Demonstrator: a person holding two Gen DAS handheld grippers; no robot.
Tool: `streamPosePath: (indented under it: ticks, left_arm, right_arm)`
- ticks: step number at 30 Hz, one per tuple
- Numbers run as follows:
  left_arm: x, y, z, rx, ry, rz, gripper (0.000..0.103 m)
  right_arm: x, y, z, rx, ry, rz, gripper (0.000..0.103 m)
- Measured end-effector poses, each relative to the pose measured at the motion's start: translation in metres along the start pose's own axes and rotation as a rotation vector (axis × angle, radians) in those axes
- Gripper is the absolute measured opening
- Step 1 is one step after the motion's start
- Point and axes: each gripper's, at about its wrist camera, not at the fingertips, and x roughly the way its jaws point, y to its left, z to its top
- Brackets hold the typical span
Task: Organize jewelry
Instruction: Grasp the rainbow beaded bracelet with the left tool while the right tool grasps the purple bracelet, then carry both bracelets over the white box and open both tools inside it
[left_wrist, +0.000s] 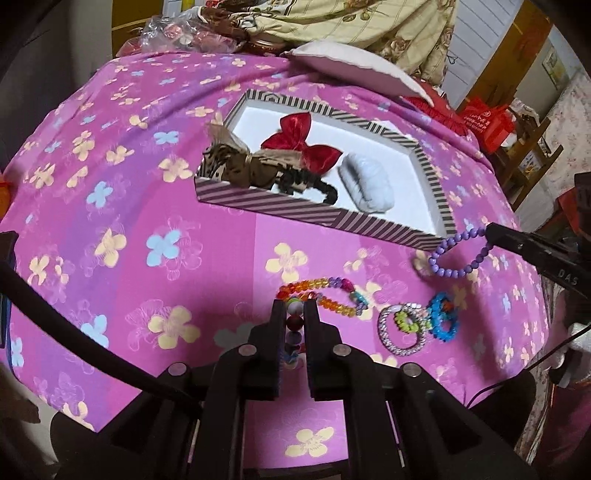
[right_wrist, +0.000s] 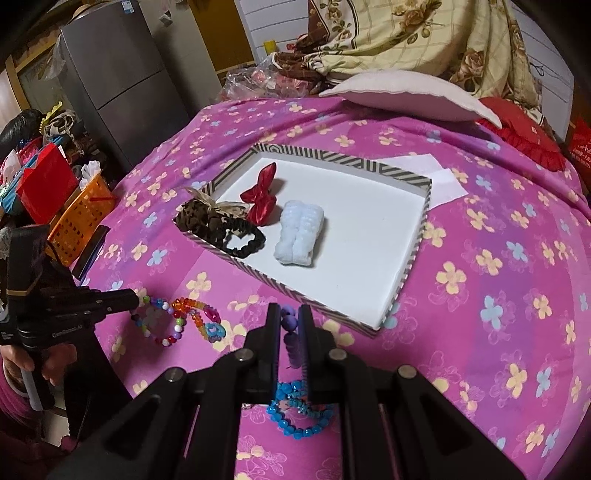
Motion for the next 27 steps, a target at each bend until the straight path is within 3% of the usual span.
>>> streamPosePath:
  ticks: [15,27]
  left_arm:
    - [-0.035,-0.017,0.035,0.032,-0.093,0.021,0.016]
    - [-0.016,-0.031,0.075,0.064,-0.111,0.091,0.016]
  right_arm:
    - [-0.02,-0.005,0.017,0.002,-0.045,-0.026,0.01]
    - [-0.005,-0.019,0.043,0.019,-0.038,-0.051,0.01]
